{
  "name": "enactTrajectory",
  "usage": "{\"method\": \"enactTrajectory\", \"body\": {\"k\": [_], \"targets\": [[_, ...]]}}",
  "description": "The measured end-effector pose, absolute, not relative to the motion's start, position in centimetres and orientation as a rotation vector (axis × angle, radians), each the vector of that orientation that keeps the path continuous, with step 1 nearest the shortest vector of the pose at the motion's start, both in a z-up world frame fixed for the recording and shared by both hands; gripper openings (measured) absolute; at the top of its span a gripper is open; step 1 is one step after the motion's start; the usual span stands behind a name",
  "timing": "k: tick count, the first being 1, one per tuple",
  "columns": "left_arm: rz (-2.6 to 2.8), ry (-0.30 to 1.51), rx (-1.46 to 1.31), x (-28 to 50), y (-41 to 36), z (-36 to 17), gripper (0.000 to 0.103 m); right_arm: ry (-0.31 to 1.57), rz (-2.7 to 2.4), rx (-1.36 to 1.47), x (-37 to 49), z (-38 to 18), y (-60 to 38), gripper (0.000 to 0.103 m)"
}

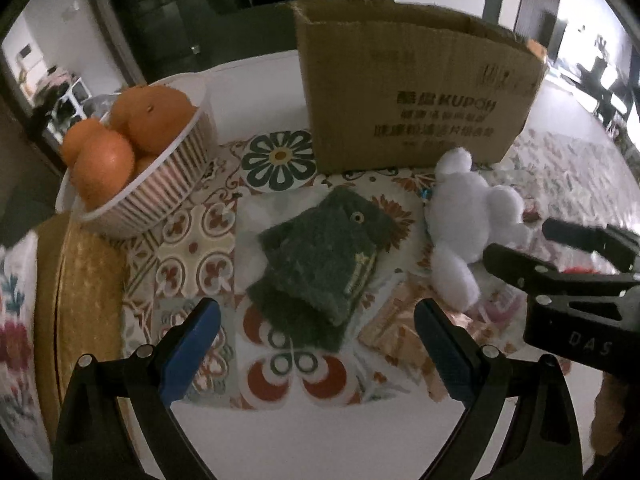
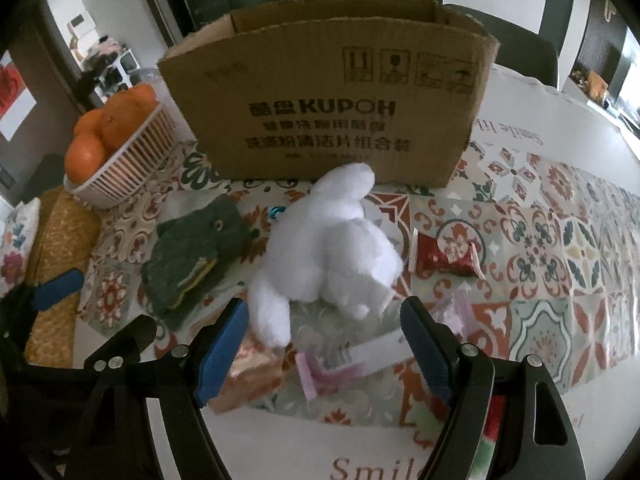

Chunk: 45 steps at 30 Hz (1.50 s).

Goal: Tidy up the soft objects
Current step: 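Move left gripper to the green knitted plush while right gripper approaches the white bunny, then close left gripper on the green plush while right gripper closes on the white bunny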

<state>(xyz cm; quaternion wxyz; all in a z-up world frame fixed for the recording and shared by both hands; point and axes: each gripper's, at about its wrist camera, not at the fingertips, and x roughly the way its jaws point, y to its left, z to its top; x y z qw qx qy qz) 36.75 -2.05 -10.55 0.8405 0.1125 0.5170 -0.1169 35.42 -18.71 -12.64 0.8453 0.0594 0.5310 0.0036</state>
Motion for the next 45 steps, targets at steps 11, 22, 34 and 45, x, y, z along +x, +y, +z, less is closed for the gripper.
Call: {"method": "enactTrajectory", "body": {"k": [11,22,34,45], "targets": [[-0.309,1.218,0.254,41.2,-3.0,-14.4,0.099,1.191,0.034,0.018,40.4,-14.1,-17.8,0.079],[-0.281,1.276,0.258,43.8,-4.1,-18.2,0.1,1.259,0.05,0.008,43.1,-16.5,-17.4,0.085],[-0.291,1.204,0.213,43.0,-3.4,-17.8,0.06,1.258,0.039,0.022,43.2,-18.0,-17.2,0.084],[-0.248,1.14,0.091,40.5,-0.6,-15.6,0.037,1.217,0.03,0.051,40.4,-17.4,-16.4,0.076]]}}
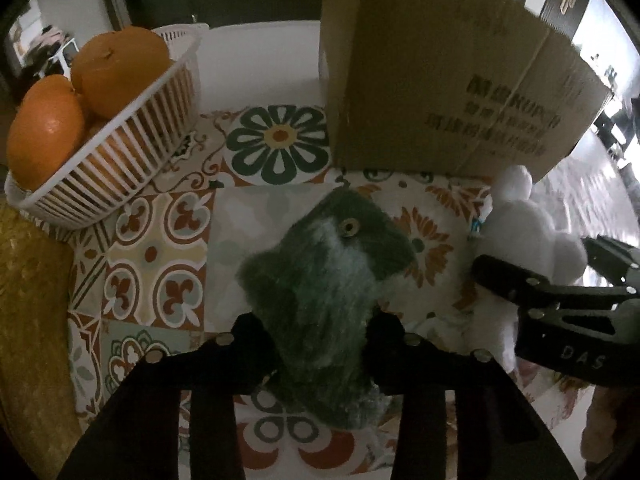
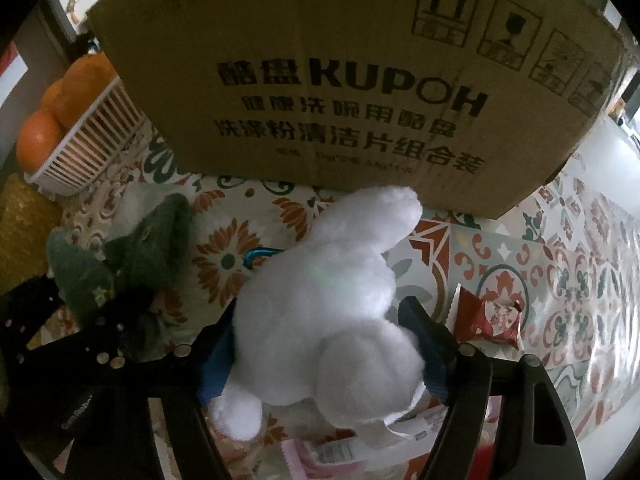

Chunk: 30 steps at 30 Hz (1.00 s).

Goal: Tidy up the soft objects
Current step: 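Close left gripper on the green plush while right gripper closes on the white bunny, then lift and carry the green plush and white bunny over the cardboard box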

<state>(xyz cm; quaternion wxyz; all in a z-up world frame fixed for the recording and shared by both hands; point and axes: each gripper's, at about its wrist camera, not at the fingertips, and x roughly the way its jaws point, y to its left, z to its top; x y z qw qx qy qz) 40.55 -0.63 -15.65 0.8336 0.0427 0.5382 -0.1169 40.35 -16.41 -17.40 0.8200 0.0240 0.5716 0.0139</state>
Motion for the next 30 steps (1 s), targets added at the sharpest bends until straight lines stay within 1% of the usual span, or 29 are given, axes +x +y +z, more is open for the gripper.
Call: {"method": "enactTrajectory", "body": {"k": [2,5,9,11,15,20,25,30], "targets": [[-0.257,1.13,0.082,40.1,0.1,-14.7,0.033,1.202,0.035,0.058,40.0,-17.0,-16.3,0.076],[-0.261,1.117,0.073,40.1,0.6,-14.2,0.031,1.185,0.033,0.076,39.7,-16.2,-16.8,0.076],[-0.263,1.128,0.066,40.4,0.2,-14.5,0.031,1.181,0.026,0.075,39.6,-15.8,-17.5,0.076],[-0.258,1.137,0.057,39.8,-1.8,-14.5,0.031,1.19,0.021,0.071,40.0,-16.3,-17.5,0.076],[-0.272,1.097,0.042,39.8,-2.0,-14.0,0.029,1.193,0.019,0.098,39.9,-16.6,-17.5,0.076],[-0.291,1.015,-0.009,39.1,-1.7,-11.9,0.022,1.132,0.007,0.099,39.0,-14.2,-18.1,0.076],[-0.299,1.022,-0.021,39.1,-1.5,-11.6,0.021,1.071,-0.006,0.06,38.7,-12.1,-17.7,0.076],[-0.319,1.015,-0.058,38.8,-1.2,-11.6,0.019,1.077,-0.011,0.048,38.7,-12.2,-17.2,0.076]]}}
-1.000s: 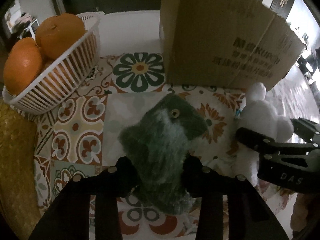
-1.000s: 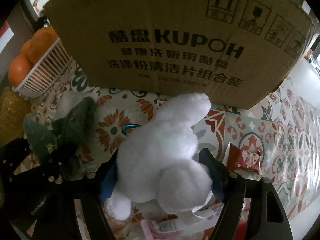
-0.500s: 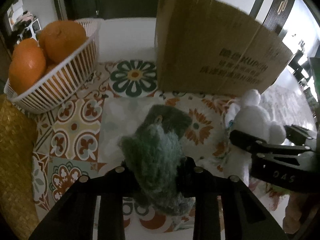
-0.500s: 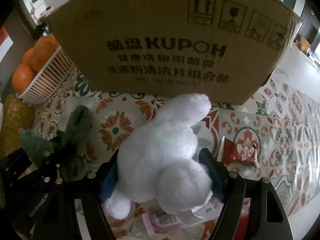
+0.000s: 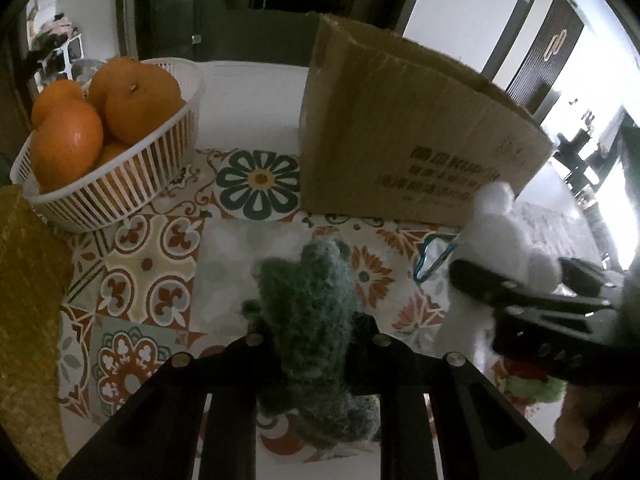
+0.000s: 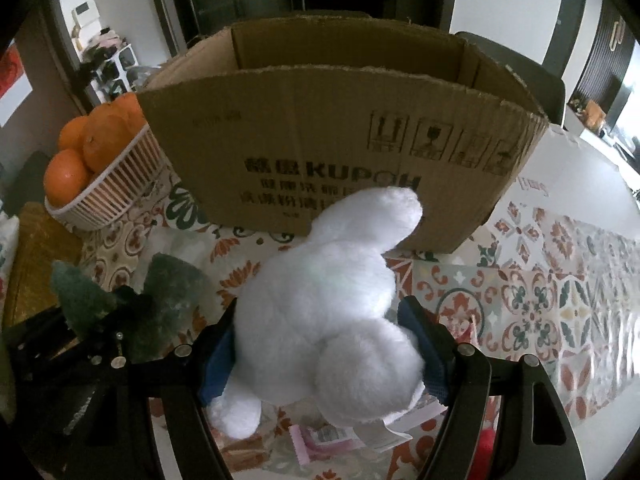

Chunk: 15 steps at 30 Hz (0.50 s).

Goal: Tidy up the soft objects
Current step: 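Lift and carry the green plush and white bunny over the cardboard box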

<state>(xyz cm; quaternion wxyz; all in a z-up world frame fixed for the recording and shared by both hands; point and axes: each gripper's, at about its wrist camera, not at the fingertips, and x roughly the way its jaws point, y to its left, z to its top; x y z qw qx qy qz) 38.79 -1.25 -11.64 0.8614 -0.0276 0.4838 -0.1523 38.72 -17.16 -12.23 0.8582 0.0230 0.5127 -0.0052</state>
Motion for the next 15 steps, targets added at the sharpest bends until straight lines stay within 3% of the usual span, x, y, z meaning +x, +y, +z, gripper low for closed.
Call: {"method": "enactTrajectory", "body": {"k": [15], "targets": [[-0.353,0.907,-0.047,37.8,-2.6,-6.3,0.019,0.993,0.009,0.1,37.1,-8.4,-17.8,0.076]]}}
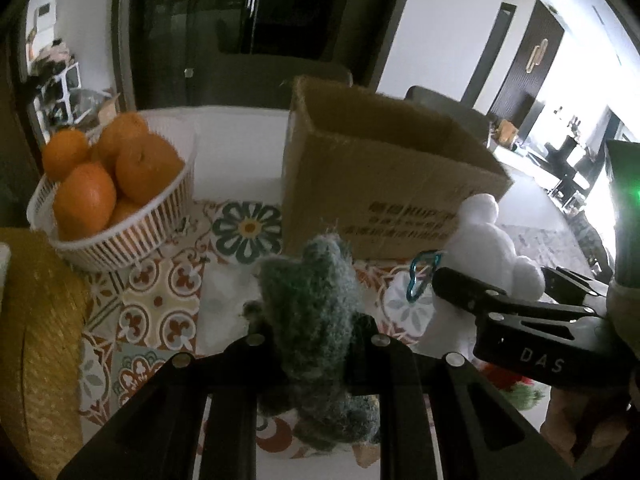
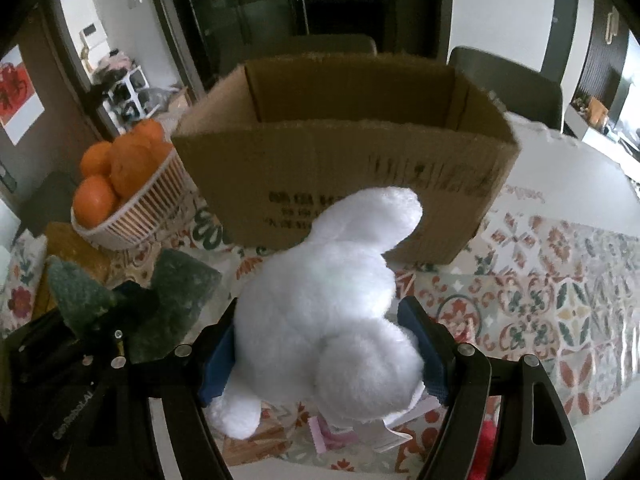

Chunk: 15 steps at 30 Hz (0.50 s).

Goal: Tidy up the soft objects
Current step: 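Lift and carry the green plush and white bunny over the cardboard box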

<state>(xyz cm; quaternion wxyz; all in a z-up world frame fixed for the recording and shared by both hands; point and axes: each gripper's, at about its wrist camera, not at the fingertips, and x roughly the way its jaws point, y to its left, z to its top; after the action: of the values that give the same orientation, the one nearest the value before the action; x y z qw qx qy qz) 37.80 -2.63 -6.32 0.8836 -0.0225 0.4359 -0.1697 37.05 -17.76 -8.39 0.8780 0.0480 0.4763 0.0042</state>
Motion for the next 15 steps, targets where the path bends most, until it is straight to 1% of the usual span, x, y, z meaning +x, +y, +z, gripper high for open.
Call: {"method": "enactTrajectory", "body": {"k": [15], "targets": [[-0.411,0.77,-0.041,38.3,-5.4,0.7,0.019,0.847,-0.012,0.132,36.0,-0.9,-20.1,0.076]]}}
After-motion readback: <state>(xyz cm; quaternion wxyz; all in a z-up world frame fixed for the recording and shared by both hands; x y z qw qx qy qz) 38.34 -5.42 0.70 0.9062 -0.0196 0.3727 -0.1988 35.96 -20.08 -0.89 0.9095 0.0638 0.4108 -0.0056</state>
